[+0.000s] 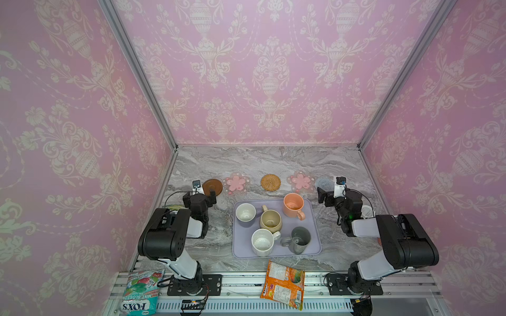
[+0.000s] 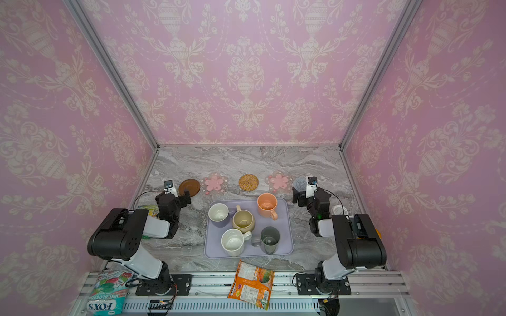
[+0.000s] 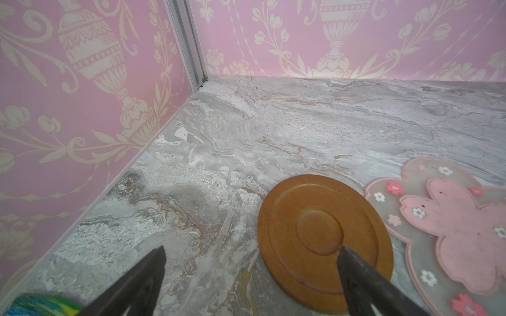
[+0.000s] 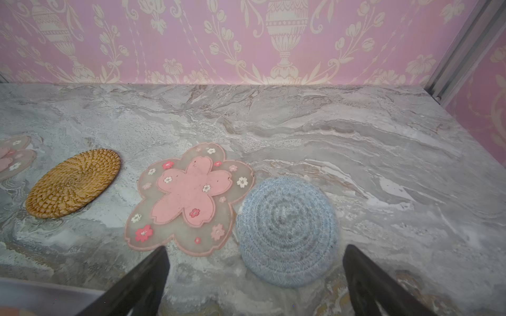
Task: Place cups on coasters
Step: Move the coaster to the top-center of the table.
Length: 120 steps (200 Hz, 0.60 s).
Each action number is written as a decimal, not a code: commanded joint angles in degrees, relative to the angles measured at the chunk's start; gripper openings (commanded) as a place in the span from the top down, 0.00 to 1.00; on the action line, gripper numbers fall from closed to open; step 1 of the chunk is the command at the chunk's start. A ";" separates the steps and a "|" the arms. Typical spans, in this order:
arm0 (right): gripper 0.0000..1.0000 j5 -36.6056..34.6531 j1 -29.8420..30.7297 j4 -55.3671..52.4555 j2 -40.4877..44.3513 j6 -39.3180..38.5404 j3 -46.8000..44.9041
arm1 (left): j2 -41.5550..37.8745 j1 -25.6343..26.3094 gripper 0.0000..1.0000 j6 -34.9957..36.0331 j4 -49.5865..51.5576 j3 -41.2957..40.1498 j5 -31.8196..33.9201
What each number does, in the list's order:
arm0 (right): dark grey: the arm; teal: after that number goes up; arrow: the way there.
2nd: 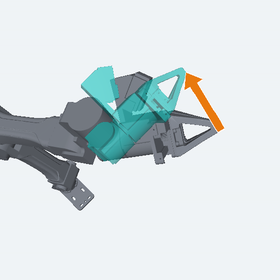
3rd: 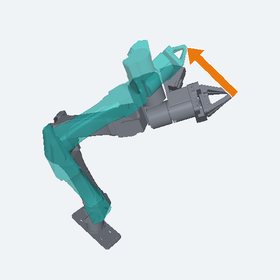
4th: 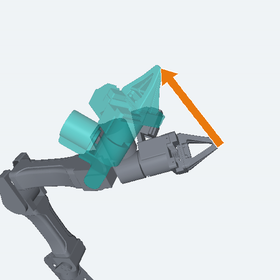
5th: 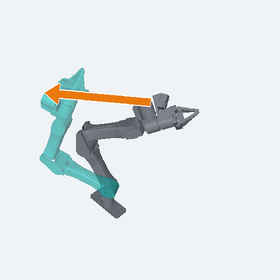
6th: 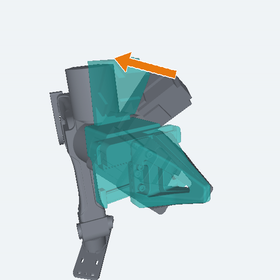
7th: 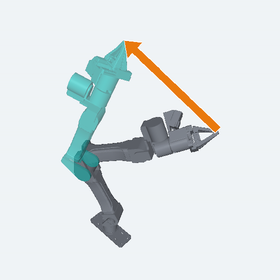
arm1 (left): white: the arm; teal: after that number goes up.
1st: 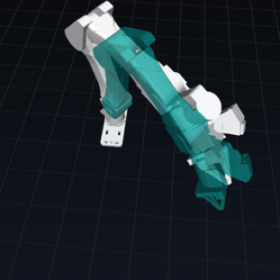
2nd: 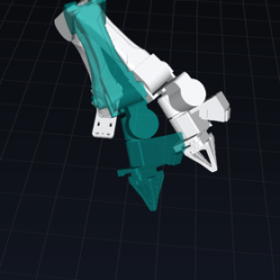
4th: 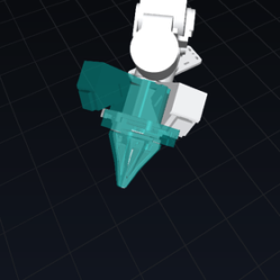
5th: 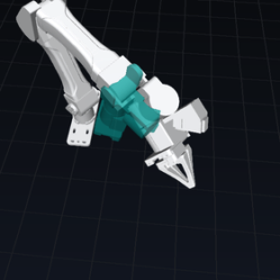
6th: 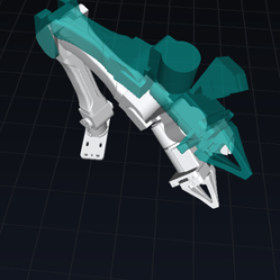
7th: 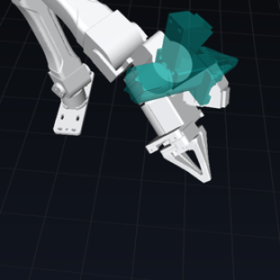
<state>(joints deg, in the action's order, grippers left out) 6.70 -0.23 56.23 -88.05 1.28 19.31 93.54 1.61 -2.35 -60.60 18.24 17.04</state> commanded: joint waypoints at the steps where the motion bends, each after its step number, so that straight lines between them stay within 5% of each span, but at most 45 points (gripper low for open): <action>1: 0.00 0.23 0.23 -0.59 -0.62 -0.32 0.90 | 0.77 -0.46 0.01 1.38 -1.06 0.97 -0.76; 120: 0.00 -3.49 0.14 -2.17 -0.63 1.03 1.70 | 0.77 -0.46 0.01 1.38 -1.00 1.06 -0.72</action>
<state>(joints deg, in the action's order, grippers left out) 4.36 -0.23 54.46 -88.05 1.54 20.01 93.54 1.61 -2.35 -60.60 18.24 17.04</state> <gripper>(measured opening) 0.998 0.994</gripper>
